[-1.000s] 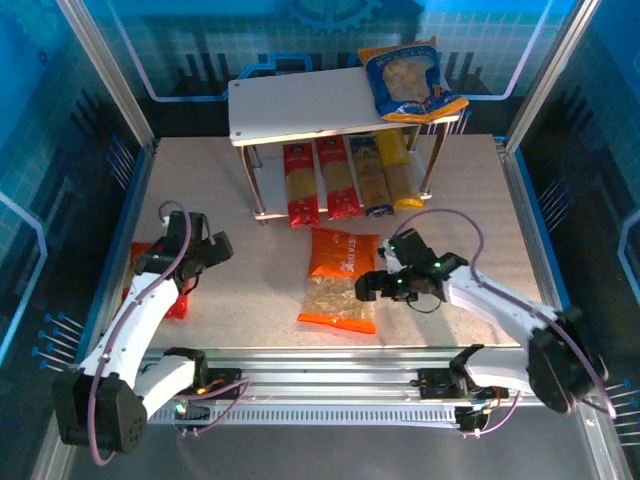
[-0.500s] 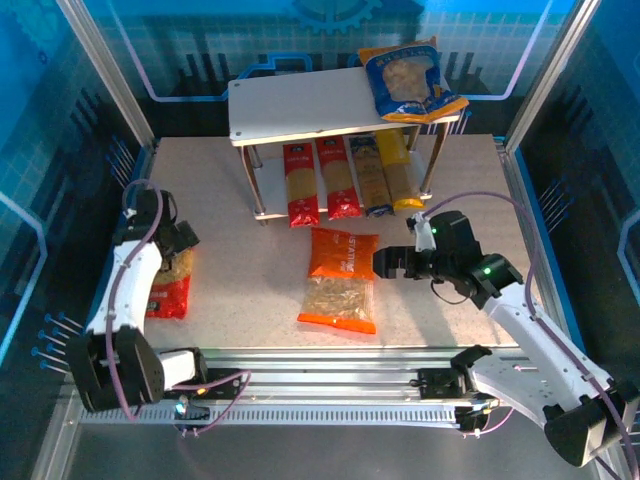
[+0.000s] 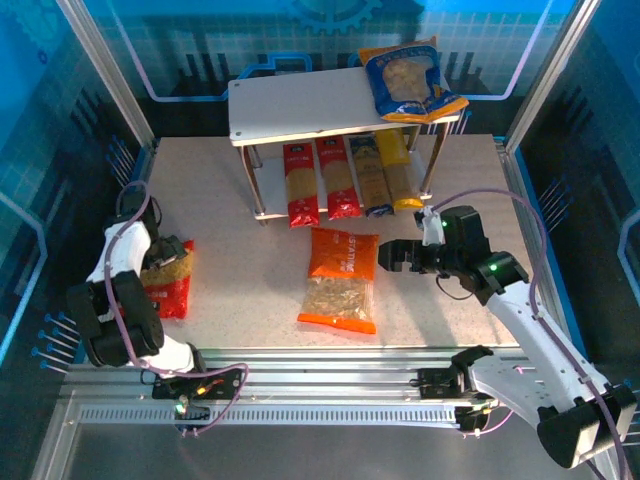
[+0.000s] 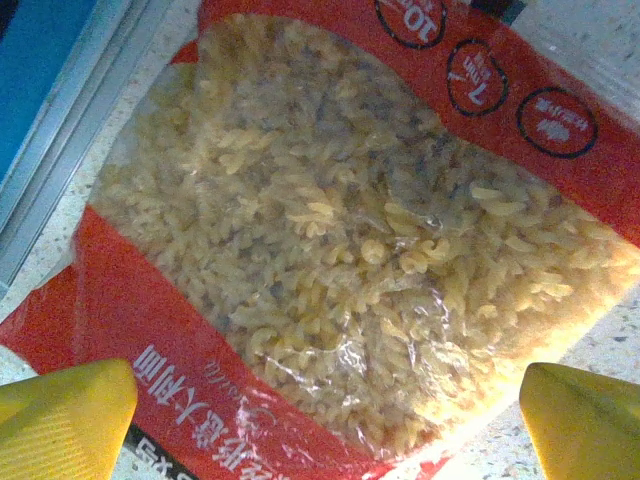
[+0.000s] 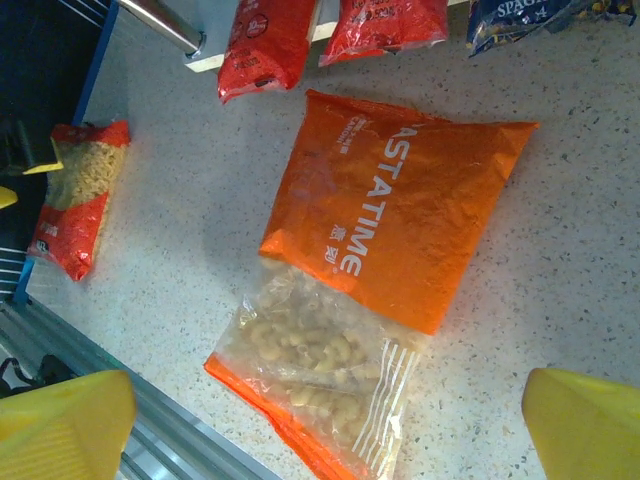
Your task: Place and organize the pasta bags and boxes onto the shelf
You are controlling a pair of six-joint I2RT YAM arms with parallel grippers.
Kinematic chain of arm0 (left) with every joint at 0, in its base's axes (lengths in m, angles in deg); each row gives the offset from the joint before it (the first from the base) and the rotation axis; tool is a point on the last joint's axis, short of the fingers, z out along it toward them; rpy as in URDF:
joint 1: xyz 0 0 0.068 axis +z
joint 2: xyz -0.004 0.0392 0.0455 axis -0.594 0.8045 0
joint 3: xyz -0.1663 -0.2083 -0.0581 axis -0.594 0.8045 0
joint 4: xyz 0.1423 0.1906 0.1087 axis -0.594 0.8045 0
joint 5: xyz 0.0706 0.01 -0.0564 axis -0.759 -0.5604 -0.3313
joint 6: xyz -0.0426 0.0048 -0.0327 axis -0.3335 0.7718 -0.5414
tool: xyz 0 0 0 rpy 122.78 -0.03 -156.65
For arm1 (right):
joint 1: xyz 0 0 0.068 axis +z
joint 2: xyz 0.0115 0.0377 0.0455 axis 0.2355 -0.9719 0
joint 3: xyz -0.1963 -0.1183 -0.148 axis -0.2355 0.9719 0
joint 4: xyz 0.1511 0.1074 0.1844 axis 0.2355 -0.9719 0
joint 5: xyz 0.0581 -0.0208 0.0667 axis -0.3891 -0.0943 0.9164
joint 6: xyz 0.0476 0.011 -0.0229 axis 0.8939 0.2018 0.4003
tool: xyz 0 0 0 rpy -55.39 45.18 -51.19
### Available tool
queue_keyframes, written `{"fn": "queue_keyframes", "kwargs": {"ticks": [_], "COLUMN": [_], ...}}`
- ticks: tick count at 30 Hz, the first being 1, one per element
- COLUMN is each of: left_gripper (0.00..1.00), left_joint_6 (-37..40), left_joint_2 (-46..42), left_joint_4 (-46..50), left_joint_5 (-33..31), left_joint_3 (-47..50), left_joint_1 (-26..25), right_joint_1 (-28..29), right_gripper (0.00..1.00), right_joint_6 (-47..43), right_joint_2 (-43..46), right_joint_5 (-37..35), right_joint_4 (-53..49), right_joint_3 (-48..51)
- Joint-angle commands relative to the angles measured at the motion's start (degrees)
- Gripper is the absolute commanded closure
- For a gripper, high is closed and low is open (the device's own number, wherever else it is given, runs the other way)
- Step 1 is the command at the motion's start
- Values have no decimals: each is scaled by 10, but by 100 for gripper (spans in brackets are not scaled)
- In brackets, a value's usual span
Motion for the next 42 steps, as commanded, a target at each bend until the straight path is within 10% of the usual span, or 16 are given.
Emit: {"fn": "queue_keyframes", "kwargs": {"ticks": [1,13,24,42], "left_gripper": [0,2,50,47], "left_joint_6": [26,46,71,-71], "left_joint_2": [27,145,185,165], "left_joint_4": [22,13,27,-82], "left_joint_5": [30,96,232,296], "left_joint_3": [-17,-36,-45,18], "left_joint_1": [6,6,-14,-216], "right_joint_1": [-16,-55,-73,-77], "right_gripper": [0,0,0,0], "right_joint_6": [-8,-13,-8,-9], "right_joint_2": [11,26,31,35], "right_joint_5": [18,38,41,50], "right_joint_4": [2,-2,7,13], "right_joint_3": [-3,-3,15,12]}}
